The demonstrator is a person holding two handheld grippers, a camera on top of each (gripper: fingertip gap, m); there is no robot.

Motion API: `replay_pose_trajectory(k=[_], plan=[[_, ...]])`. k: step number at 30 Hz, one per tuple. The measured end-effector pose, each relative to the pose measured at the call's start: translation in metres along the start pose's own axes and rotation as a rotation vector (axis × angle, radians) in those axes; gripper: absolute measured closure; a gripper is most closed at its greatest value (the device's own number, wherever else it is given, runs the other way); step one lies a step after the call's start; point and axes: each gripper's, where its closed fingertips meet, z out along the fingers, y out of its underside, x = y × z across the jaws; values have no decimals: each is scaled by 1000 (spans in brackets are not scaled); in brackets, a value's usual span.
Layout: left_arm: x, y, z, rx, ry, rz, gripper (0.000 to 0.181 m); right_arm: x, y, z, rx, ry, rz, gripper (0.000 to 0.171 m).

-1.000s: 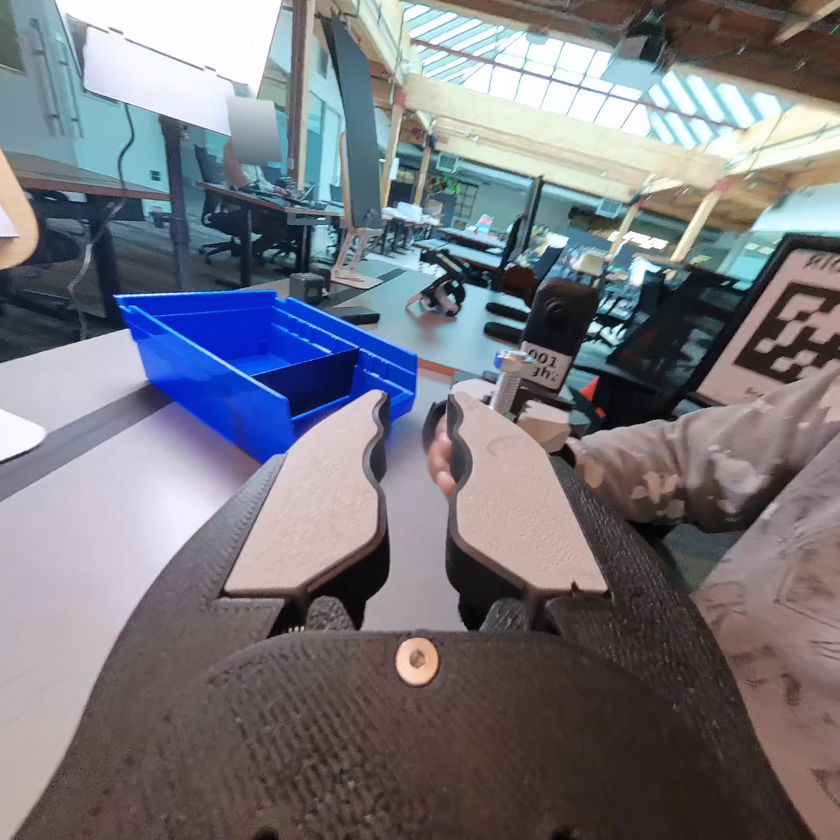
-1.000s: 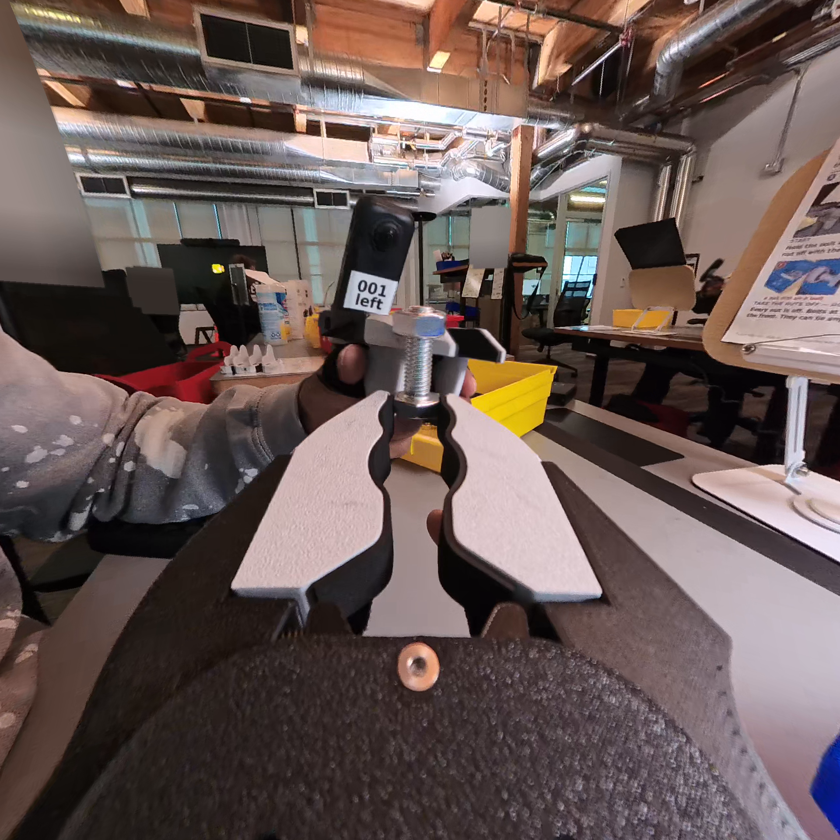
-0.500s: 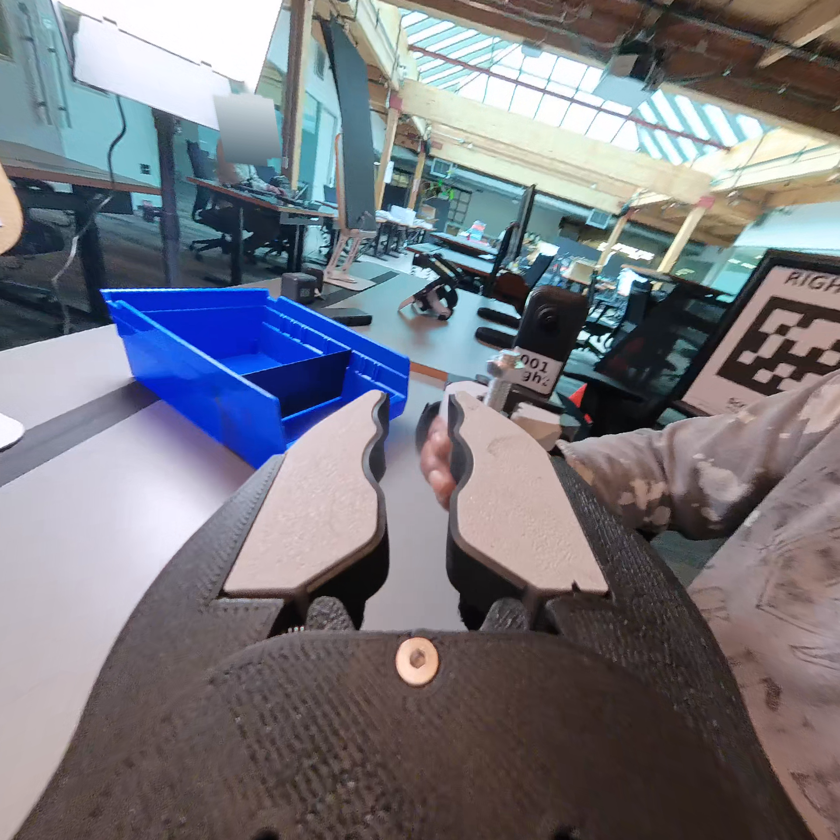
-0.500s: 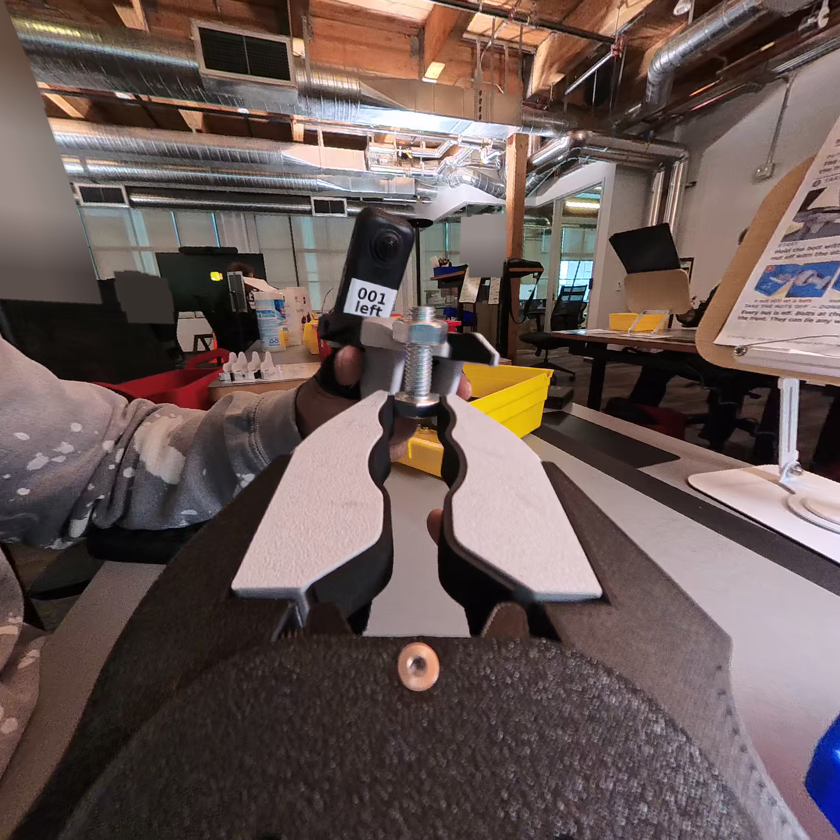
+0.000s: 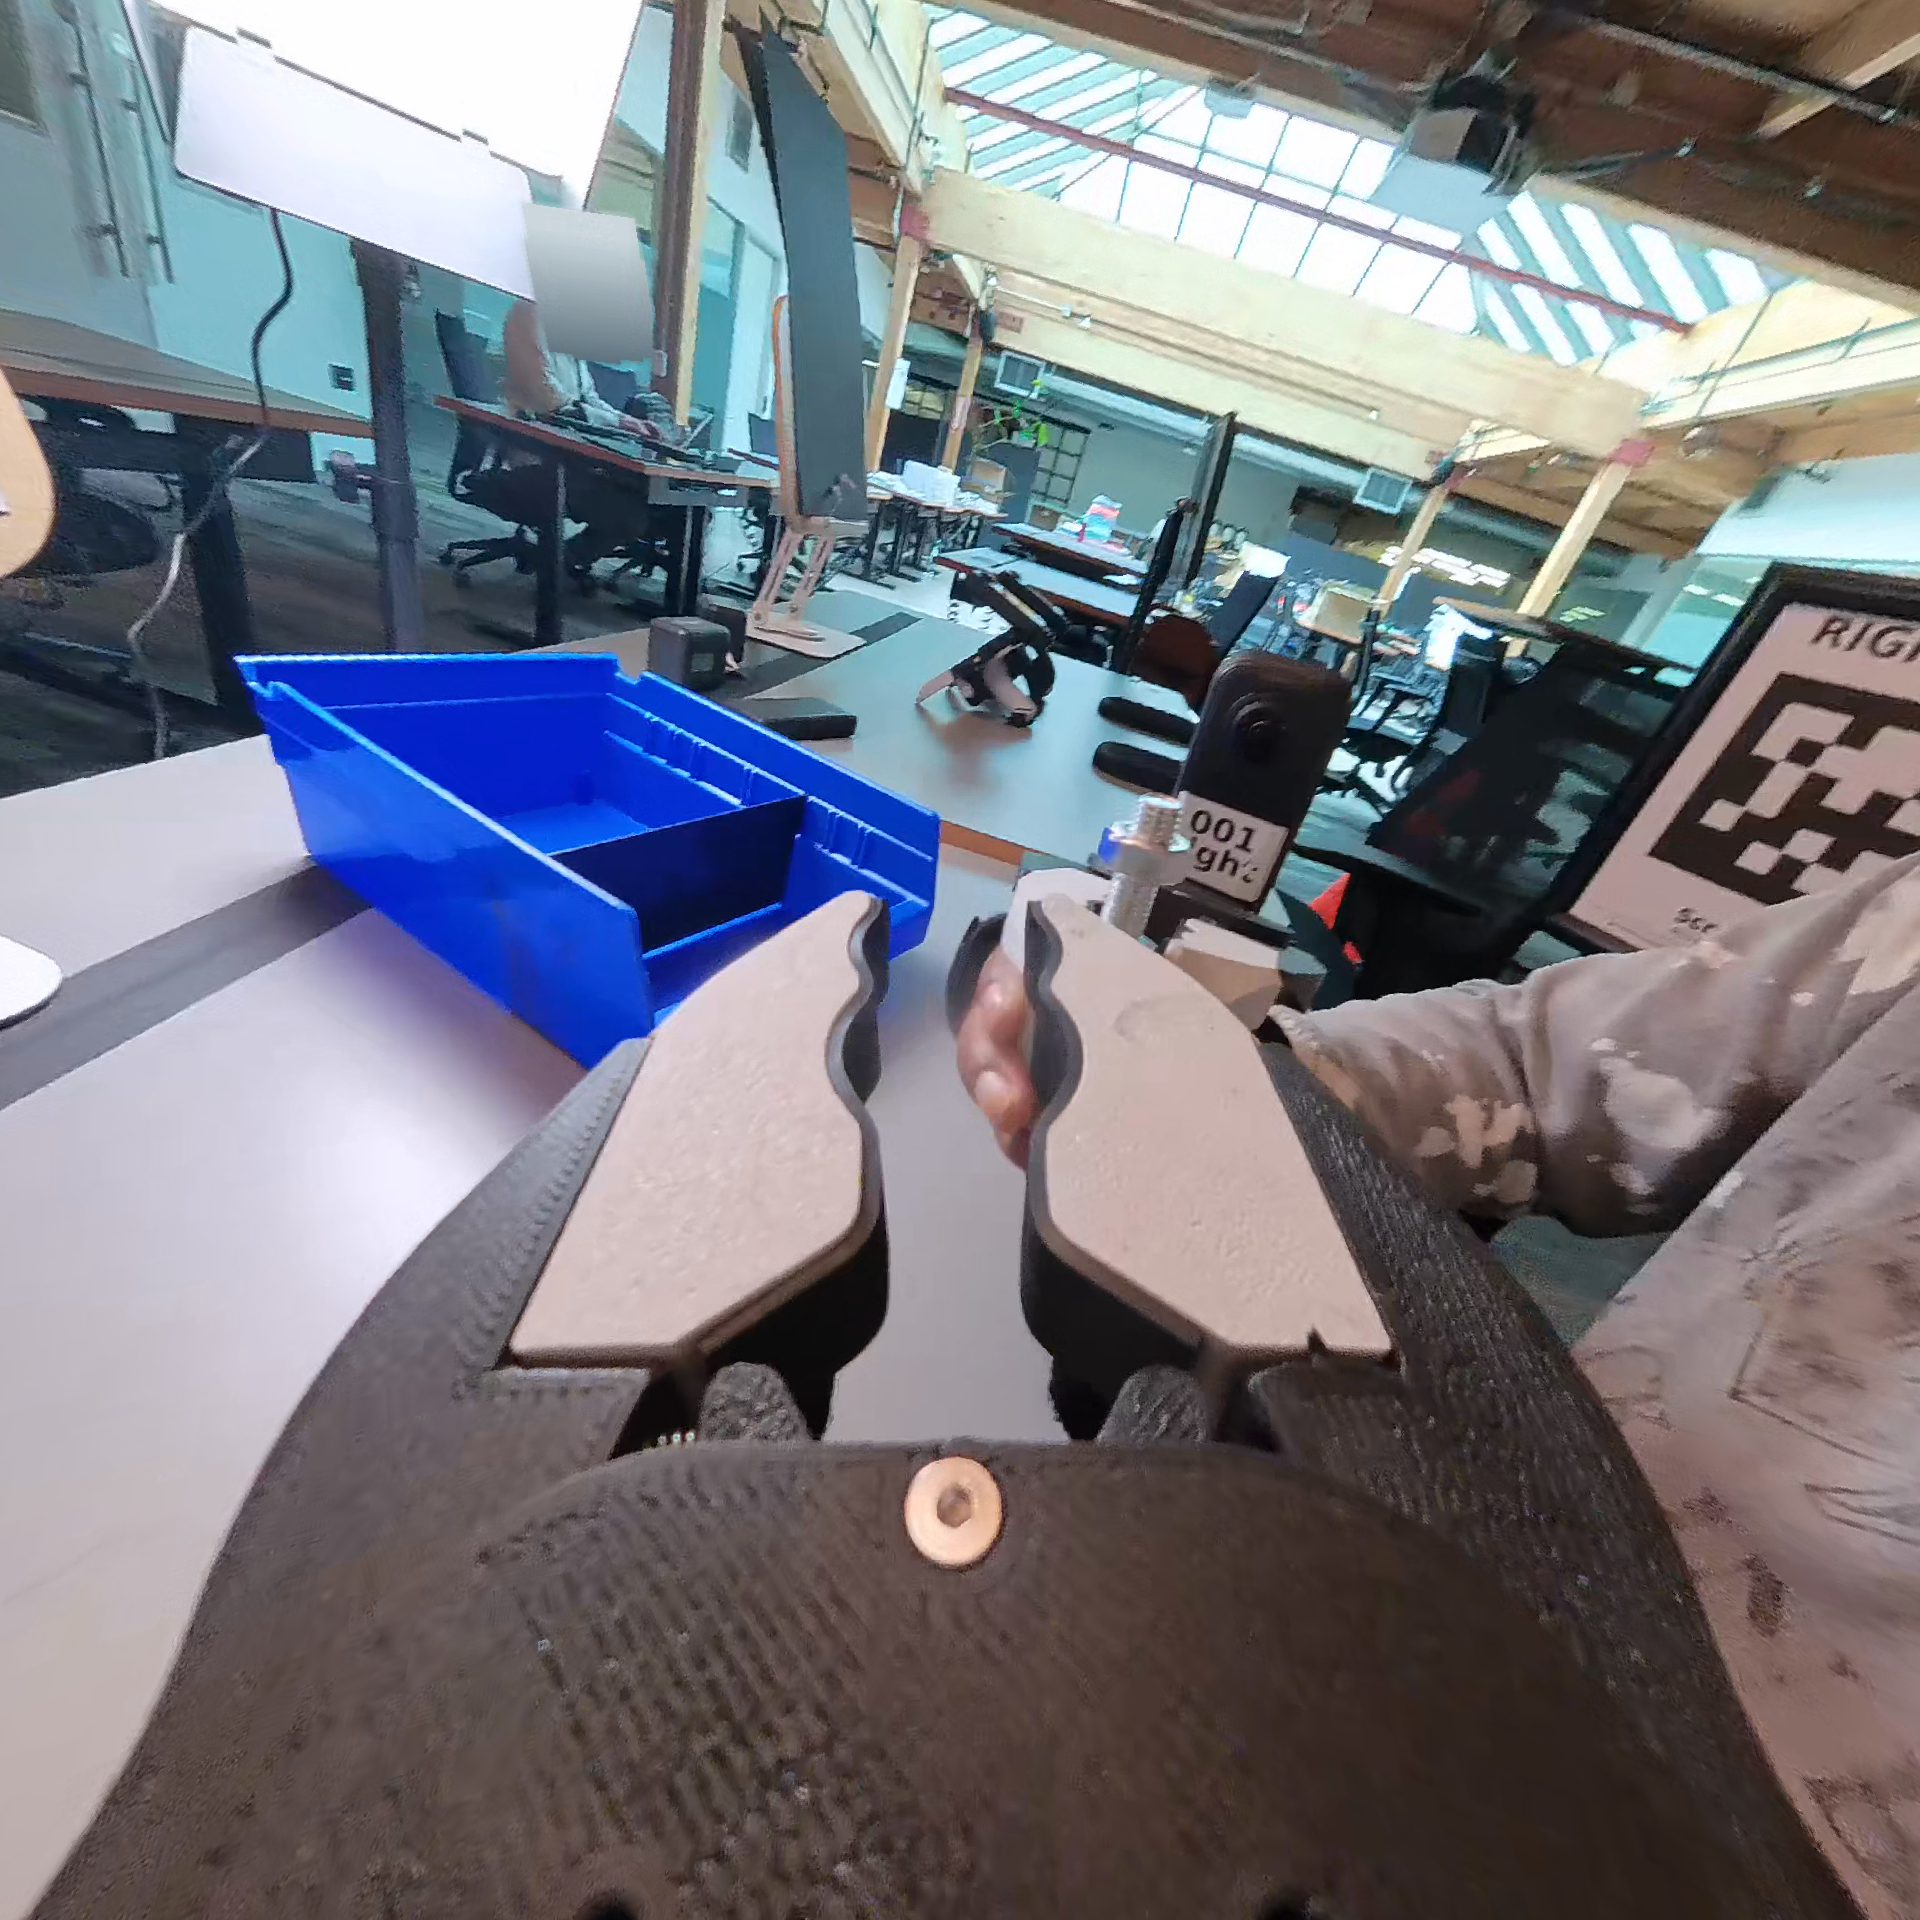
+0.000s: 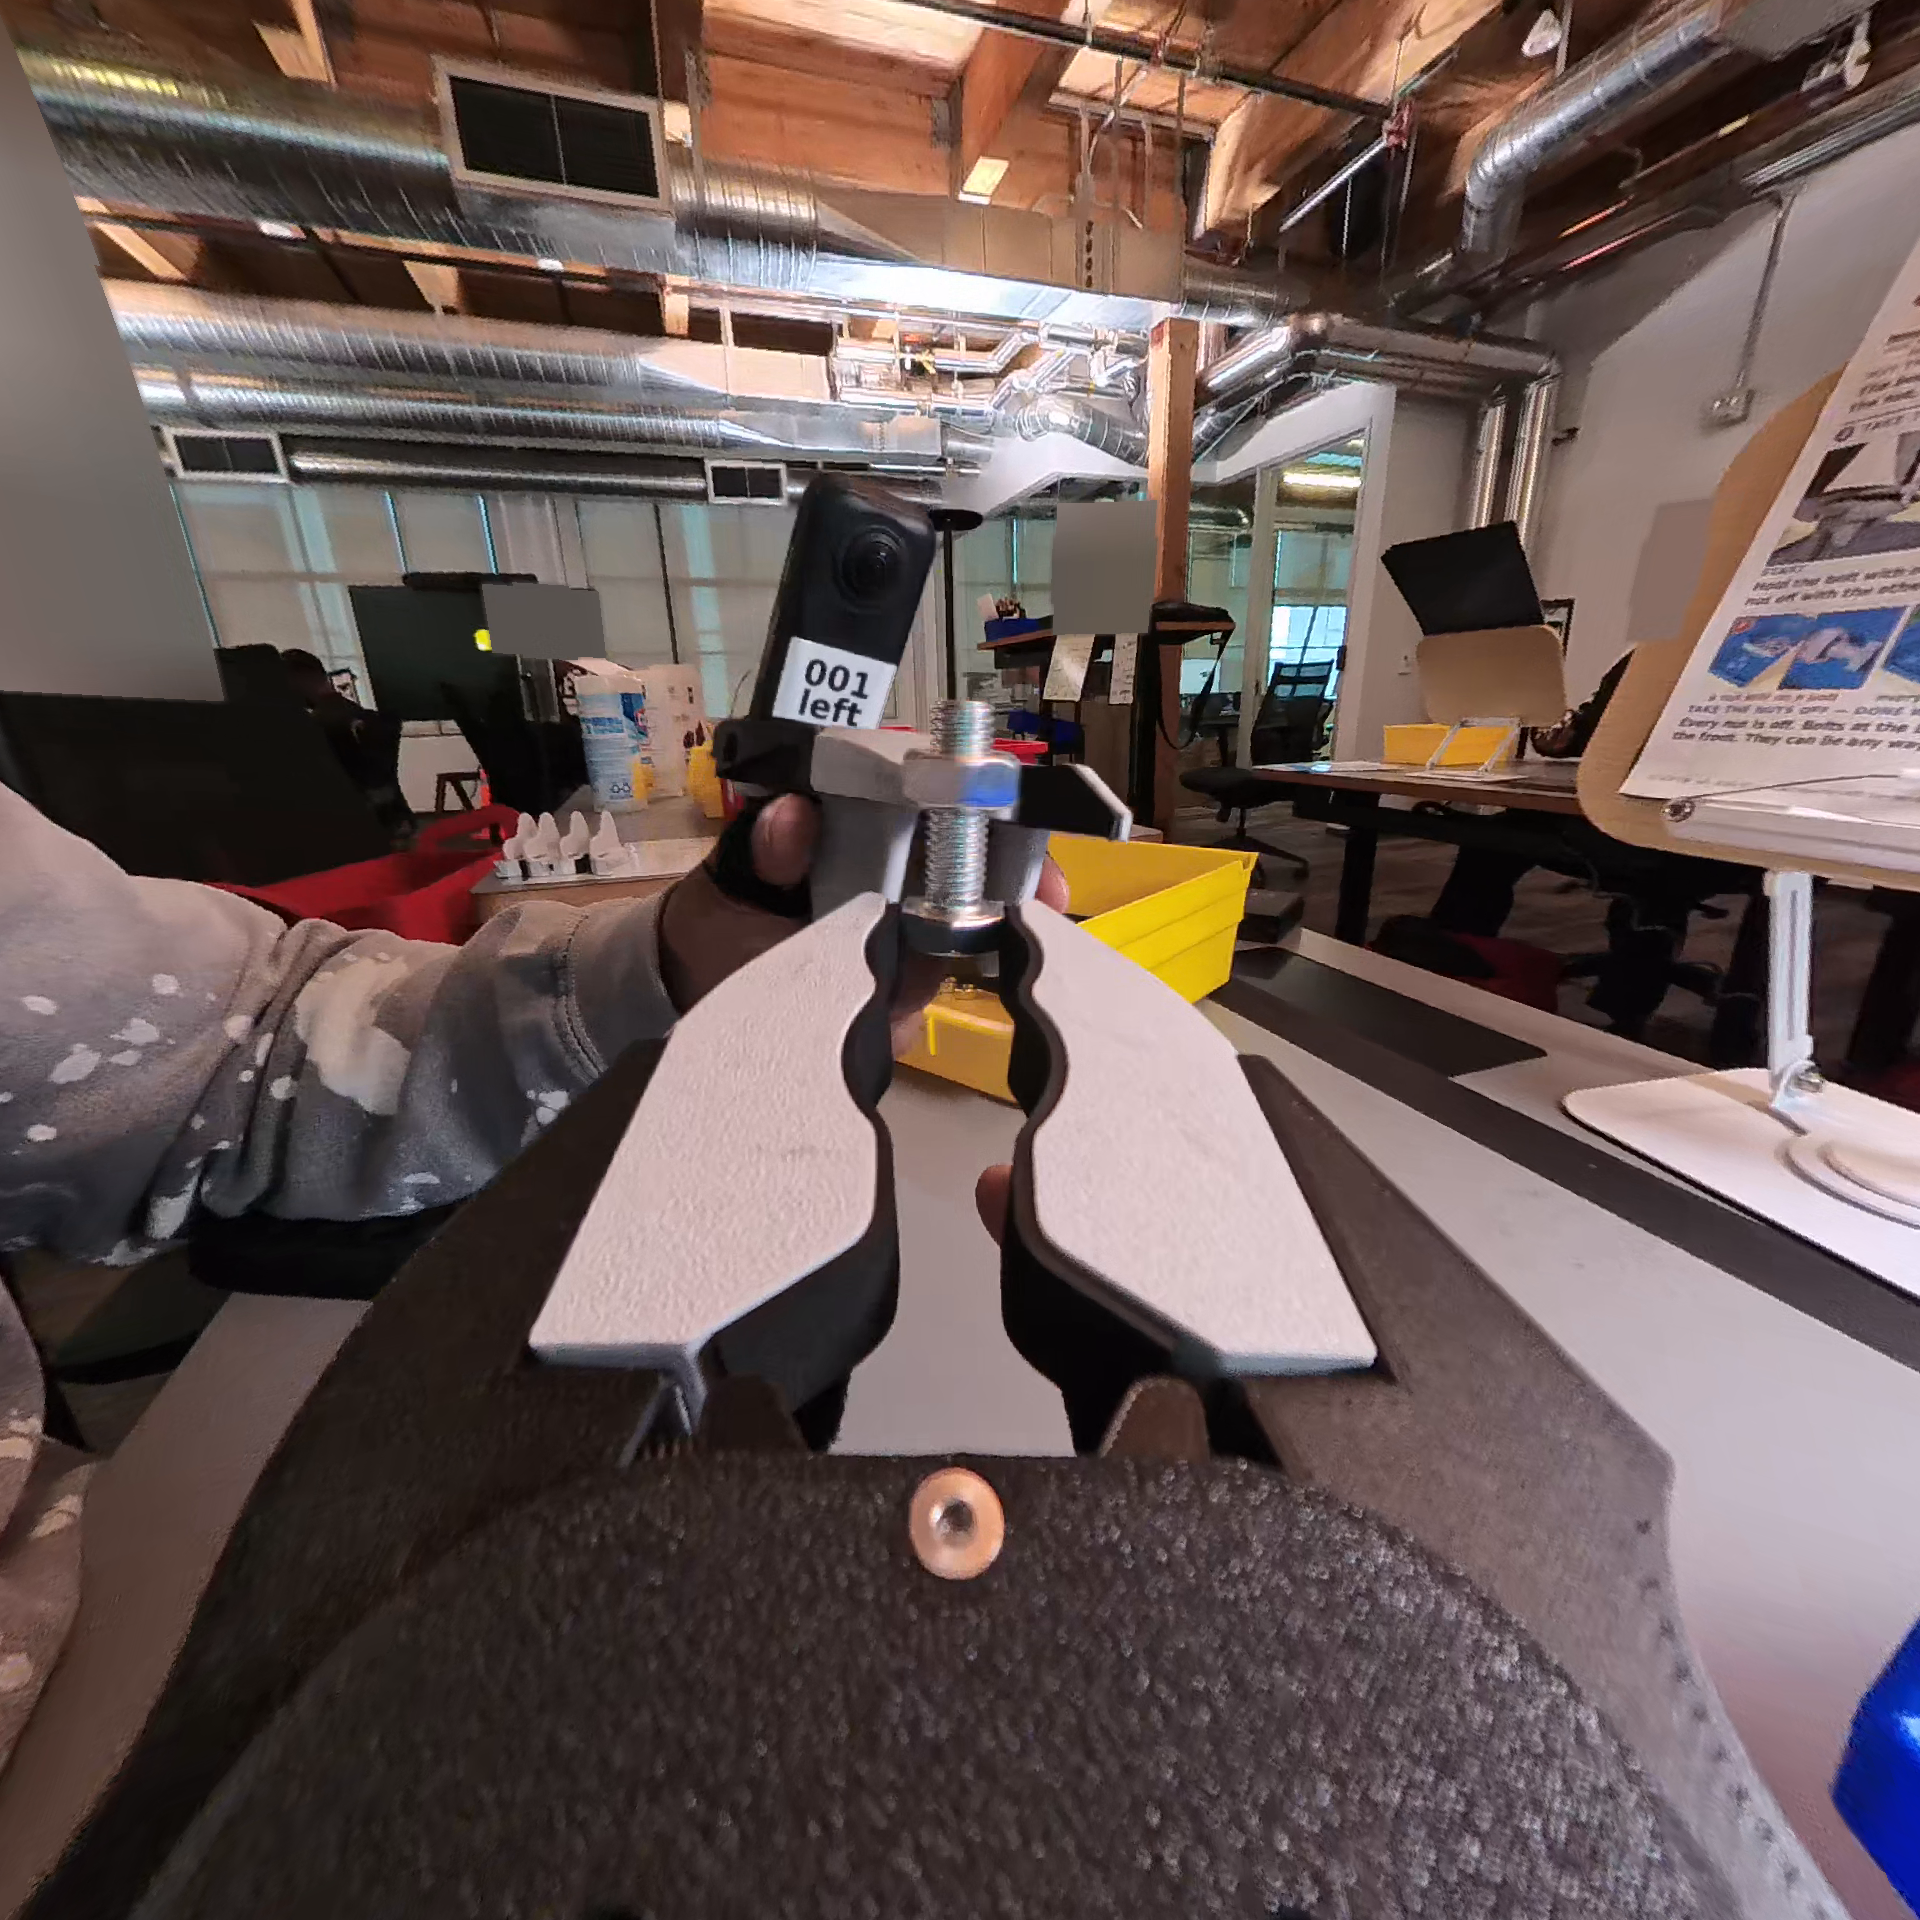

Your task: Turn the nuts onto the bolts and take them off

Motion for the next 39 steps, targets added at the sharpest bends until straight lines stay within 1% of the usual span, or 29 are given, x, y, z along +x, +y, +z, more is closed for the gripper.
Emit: replay_pose_trajectory(k=[6,11,12,13,14,17,22,26,27,28,29,30,32,37,39], plan=[[22,3,9,-13,85,15,145,3,11,3,-50,24,6,153],[20,9,13,-50,70,25,145,0,13,5,-54,16,5,153],[16,8,11,-55,50,22,150,1,12,3,-40,15,17,153],[3,7,8,-52,-32,36,164,1,8,1,-10,-2,28,153],[-6,6,4,-46,-78,56,165,1,4,-1,6,-9,35,153],[-3,3,1,-26,-24,-2,157,2,0,-1,4,3,10,153],[20,6,10,-35,66,22,144,6,10,2,-38,33,19,153],[20,11,15,-59,56,38,144,1,11,4,-42,24,10,153],[18,11,14,-66,52,32,145,2,10,3,-37,26,15,153],[7,10,11,-69,-10,28,160,4,8,1,-19,23,27,153],[-8,10,7,-69,-95,58,165,2,3,-1,12,1,42,153],[-14,11,3,-70,-114,64,164,3,0,-2,21,1,43,153],[-11,8,1,-48,-61,-1,158,4,-2,-3,17,14,16,153],[15,6,9,-33,42,29,146,7,7,0,-19,34,29,153],[21,9,13,-48,60,24,144,6,10,2,-34,37,20,153]])
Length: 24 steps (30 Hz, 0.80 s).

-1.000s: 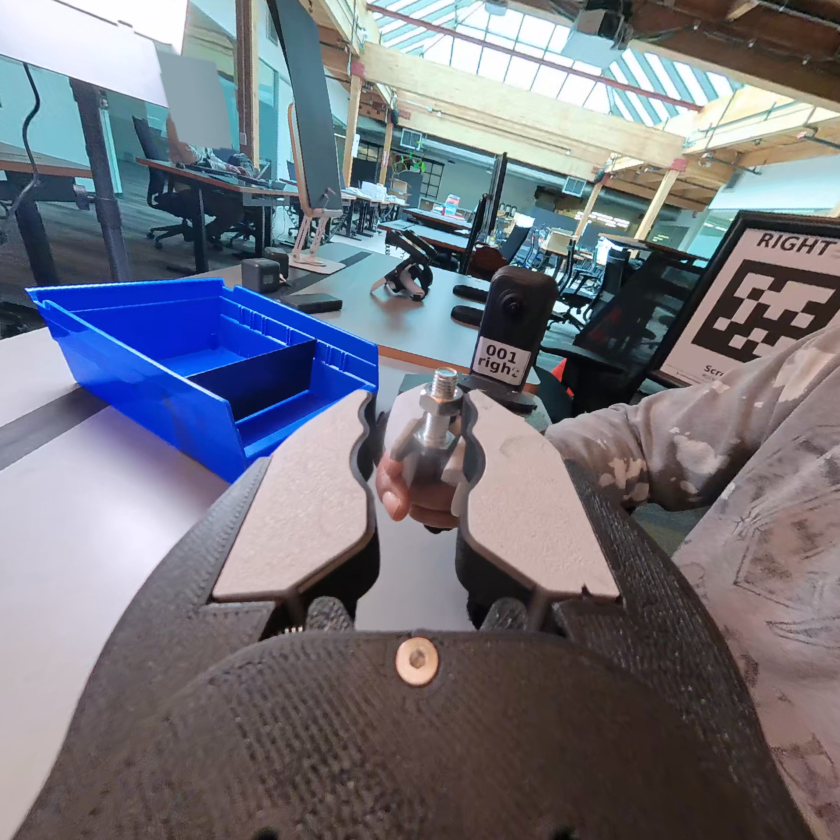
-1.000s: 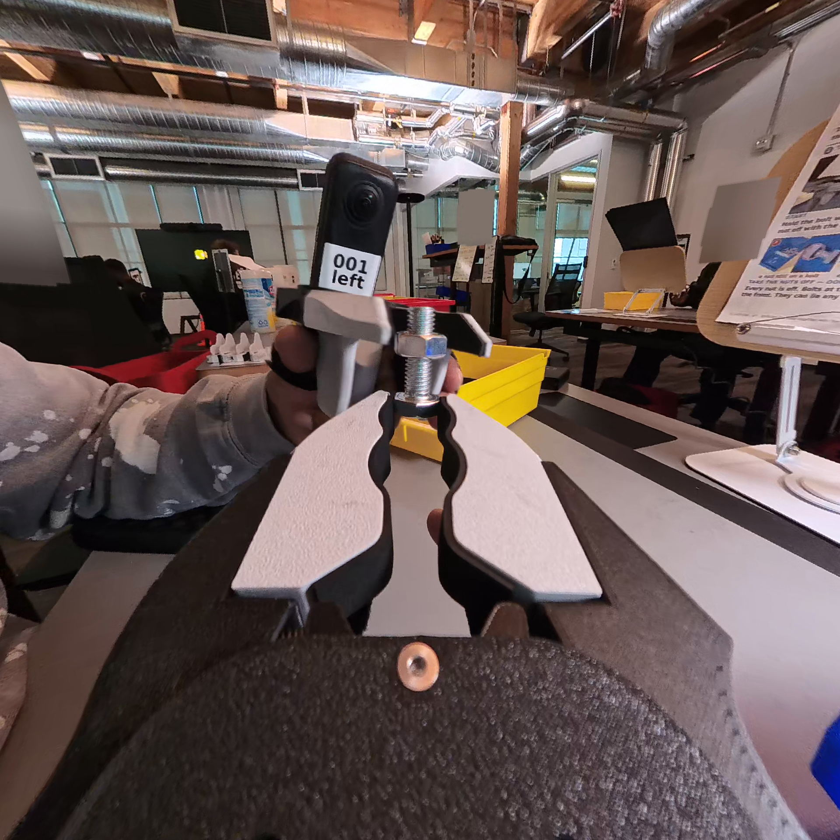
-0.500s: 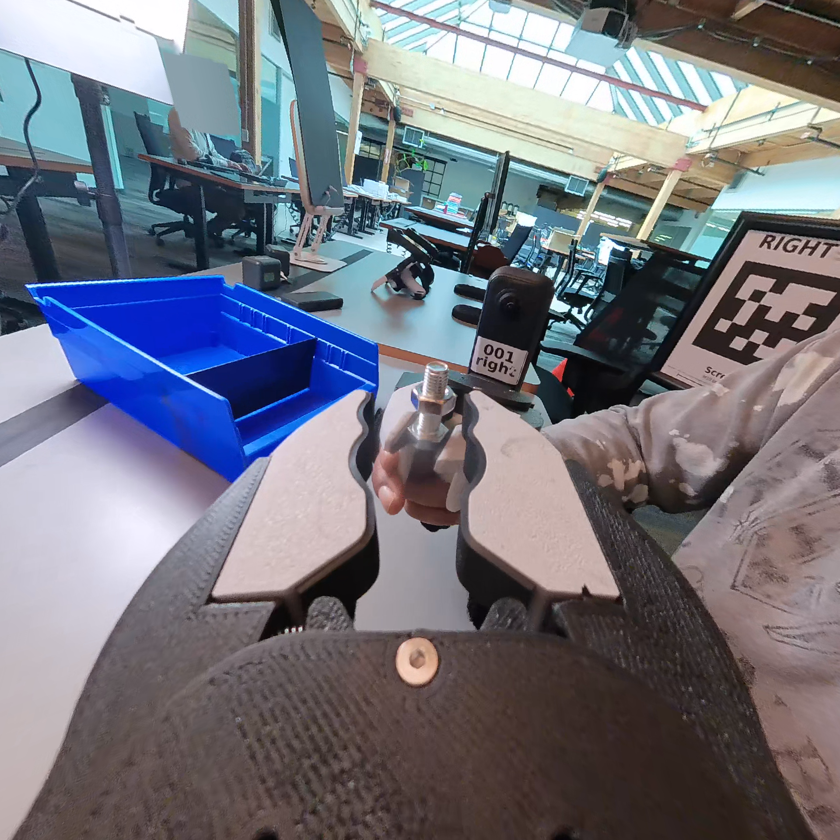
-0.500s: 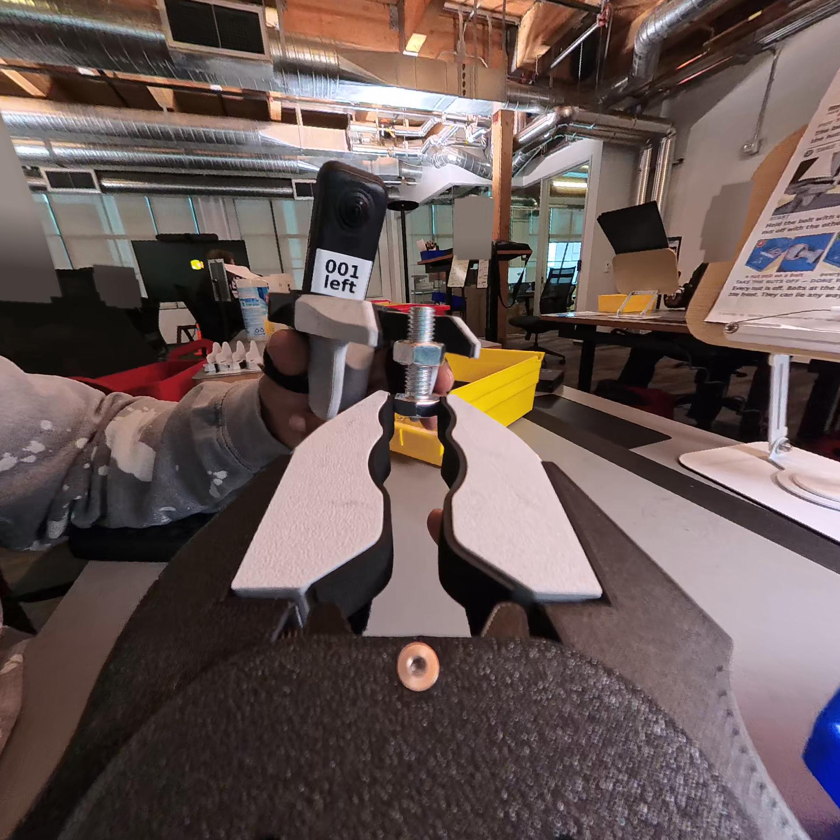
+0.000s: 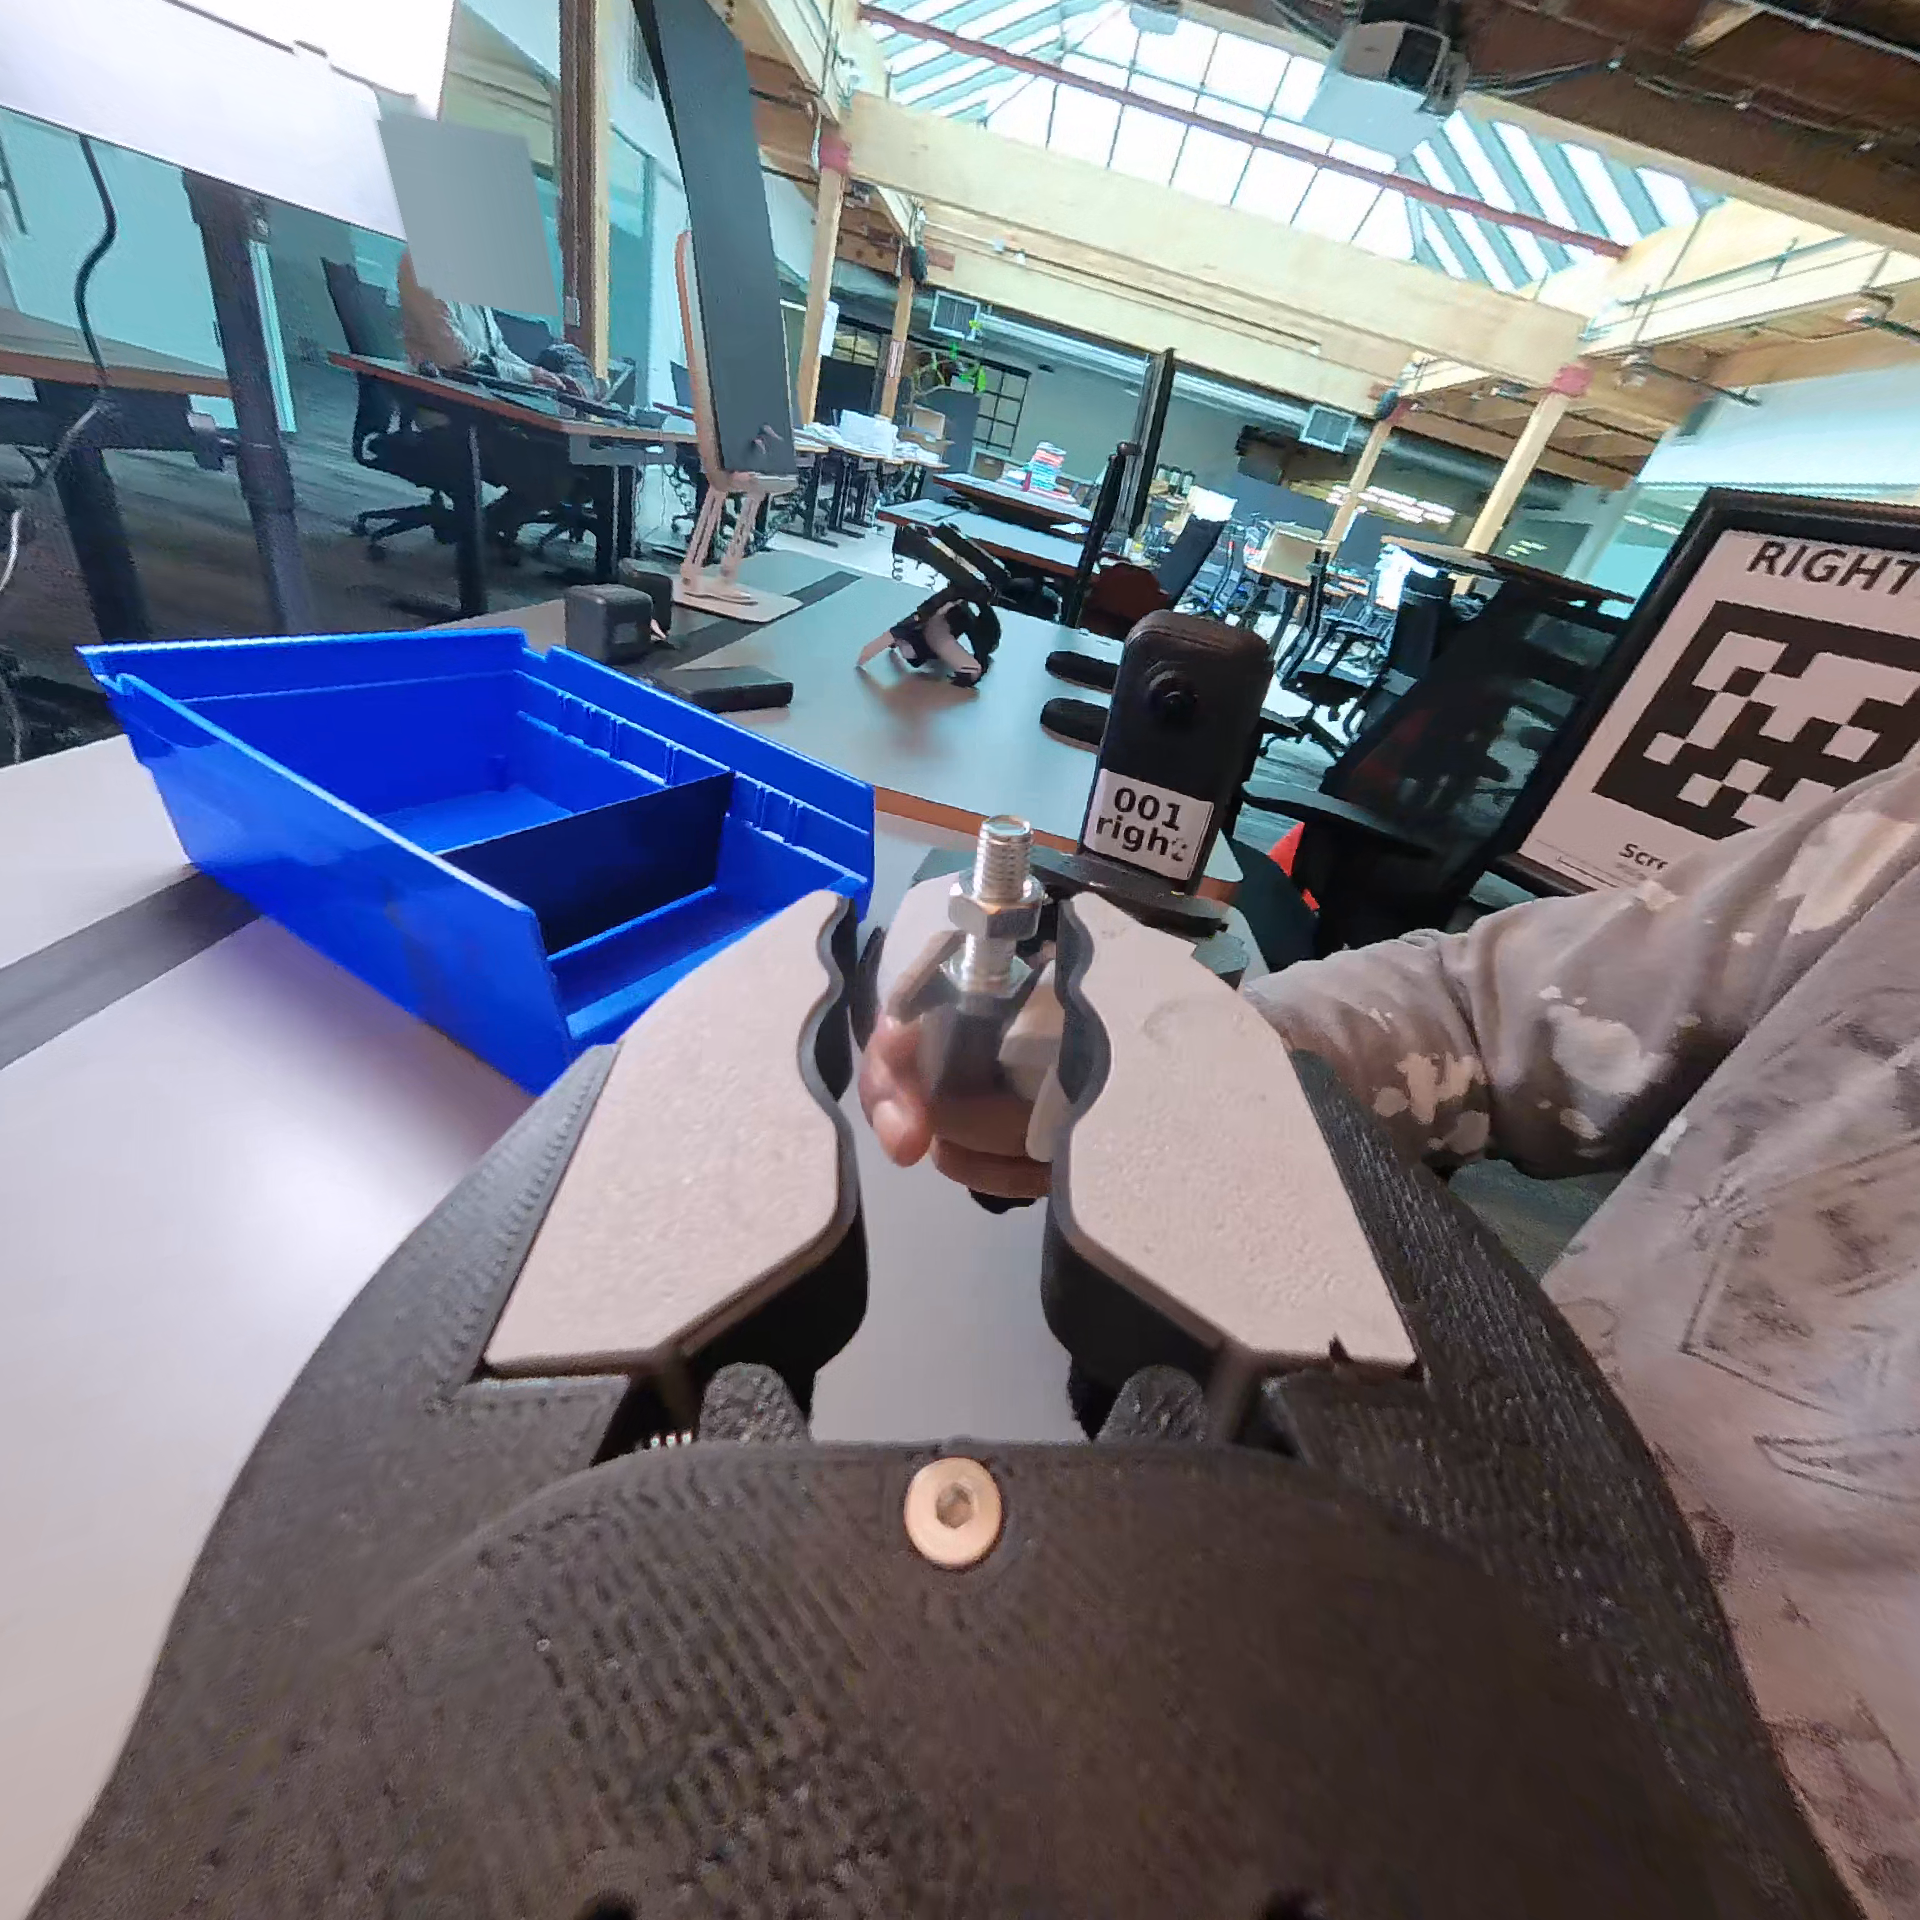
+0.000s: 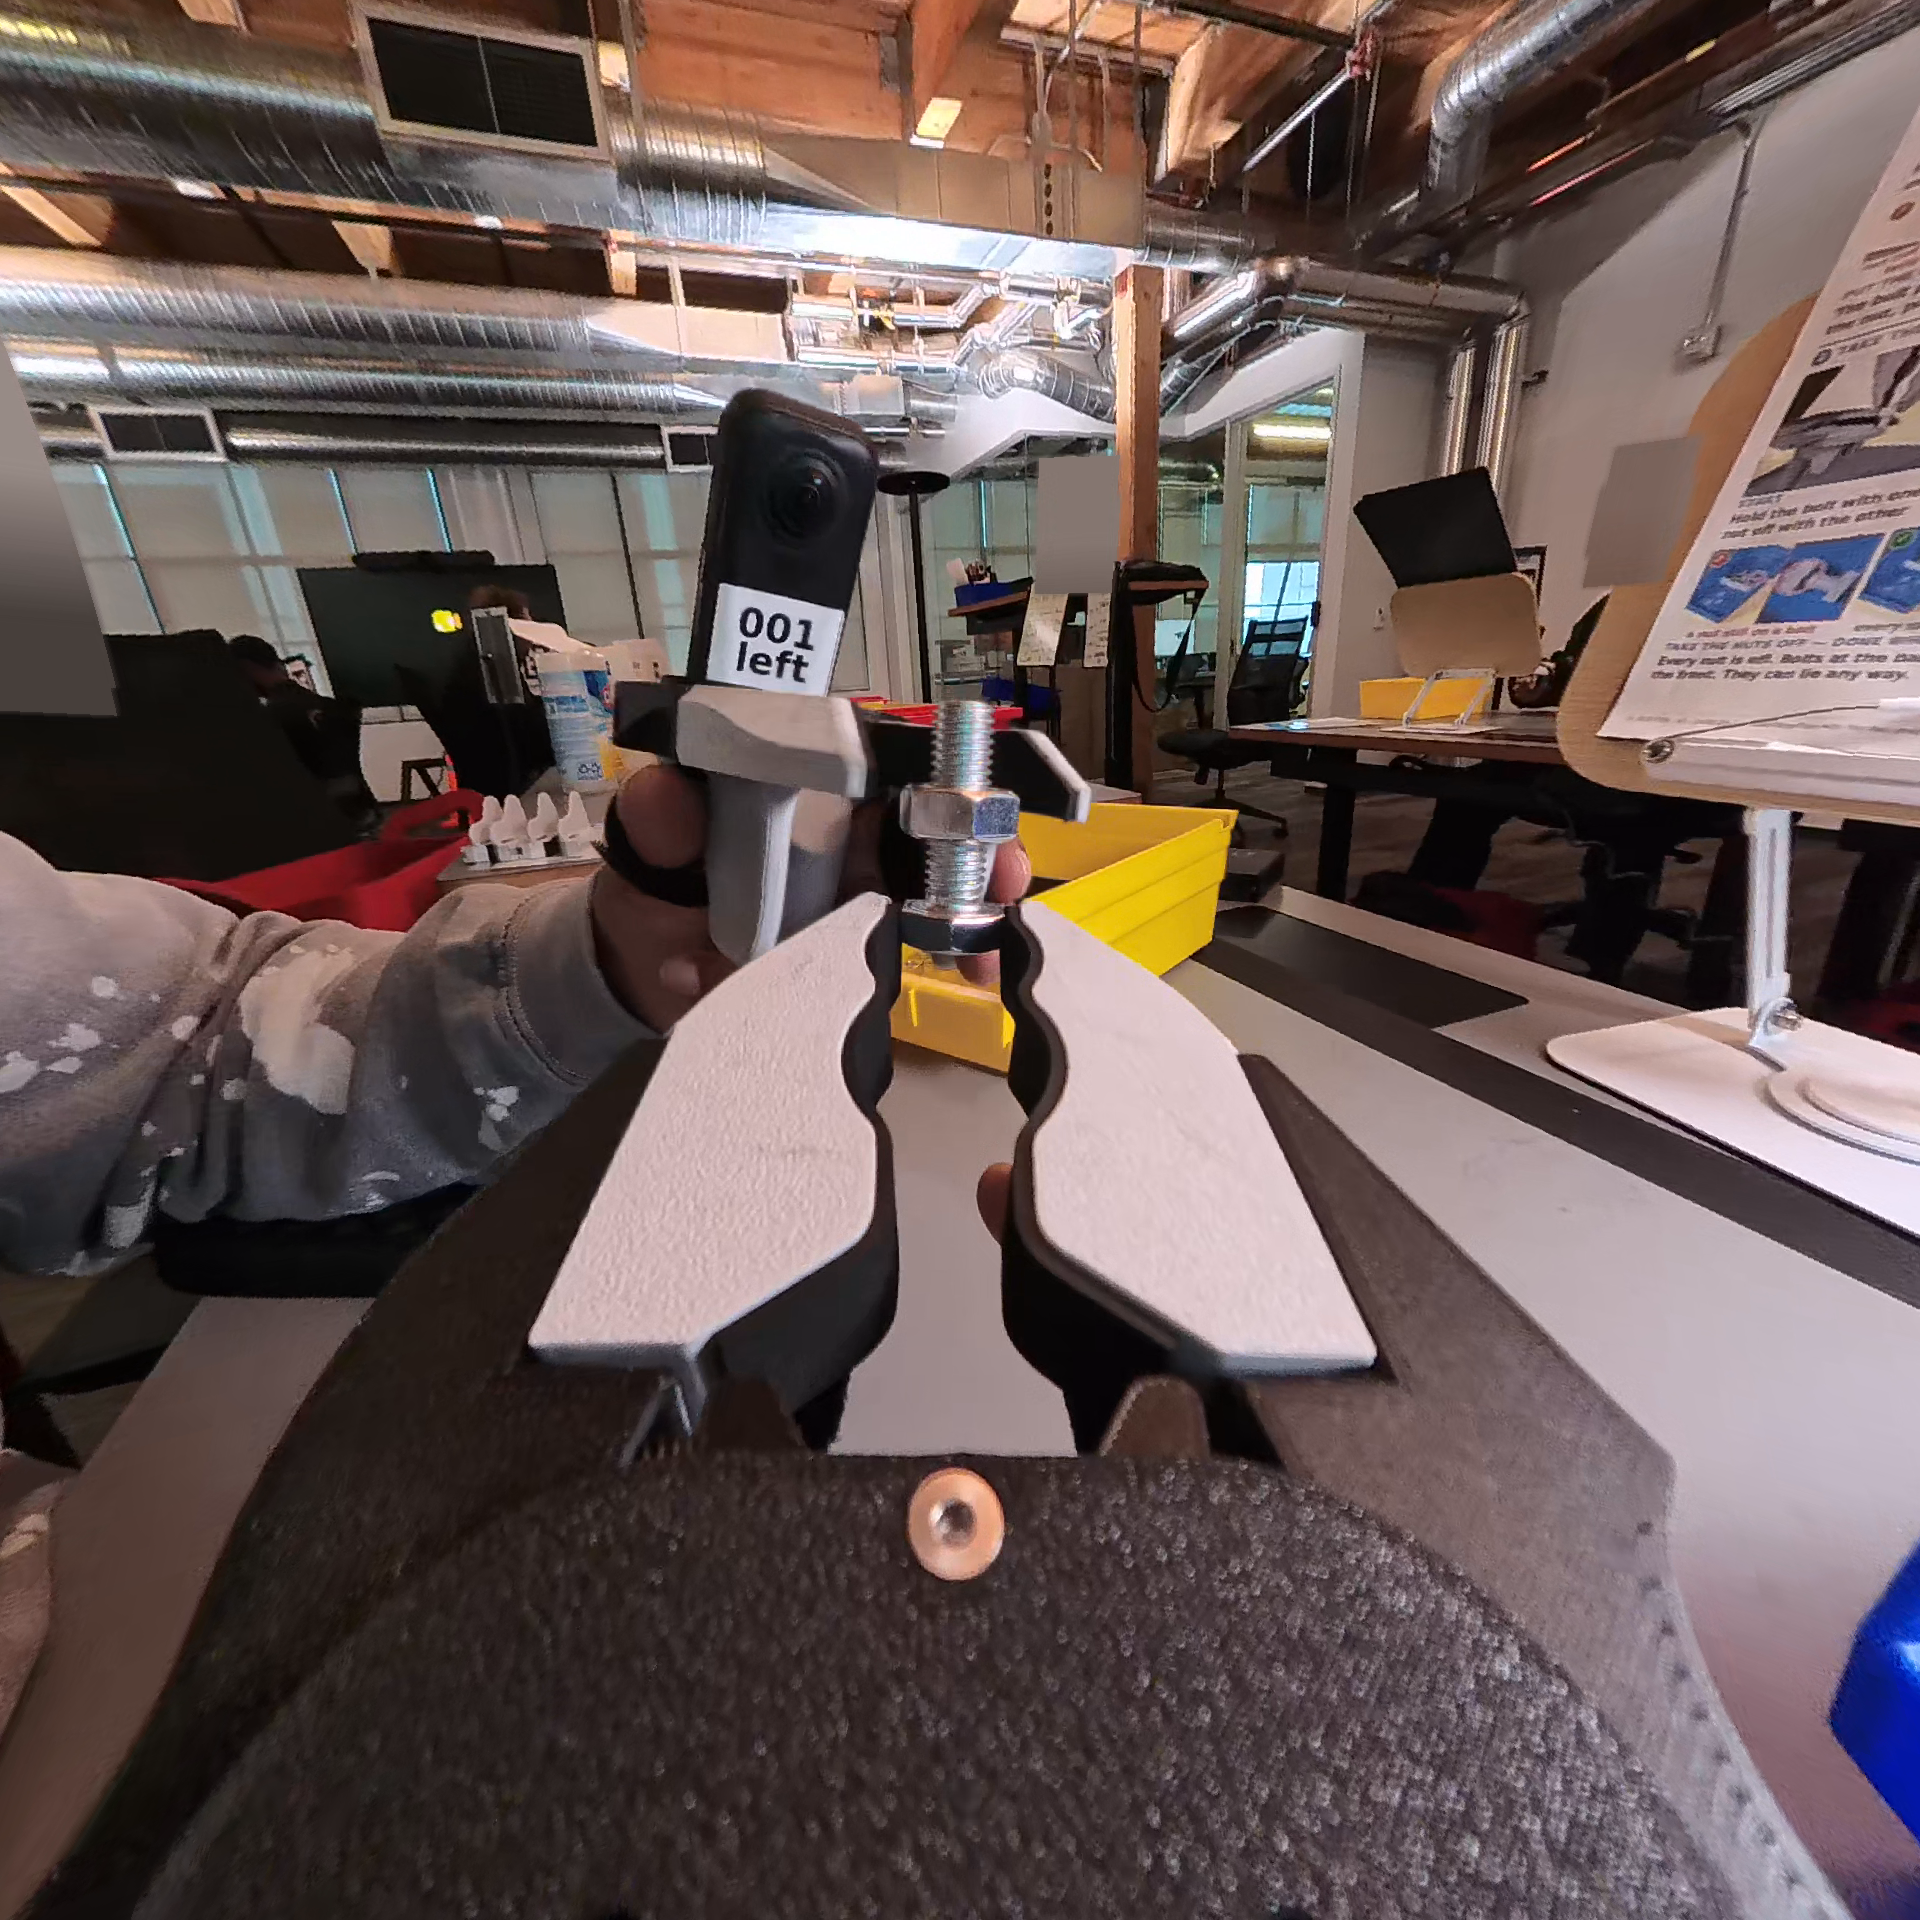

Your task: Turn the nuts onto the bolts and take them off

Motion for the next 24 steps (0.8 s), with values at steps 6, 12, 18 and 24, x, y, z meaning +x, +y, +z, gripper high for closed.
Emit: replay_pose_trajectory(k=[6,12,18,24], plan=[[-27,5,-9,-32,-132,13,162,-1,-9,-4,45,-19,15,153],[-3,-1,-3,8,-11,-5,147,4,-2,-2,10,12,13,153],[-17,3,-3,-24,-96,-6,166,-2,-5,-2,34,-11,11,153],[-20,1,-7,0,-72,-35,153,1,-9,-5,50,-8,14,153]])
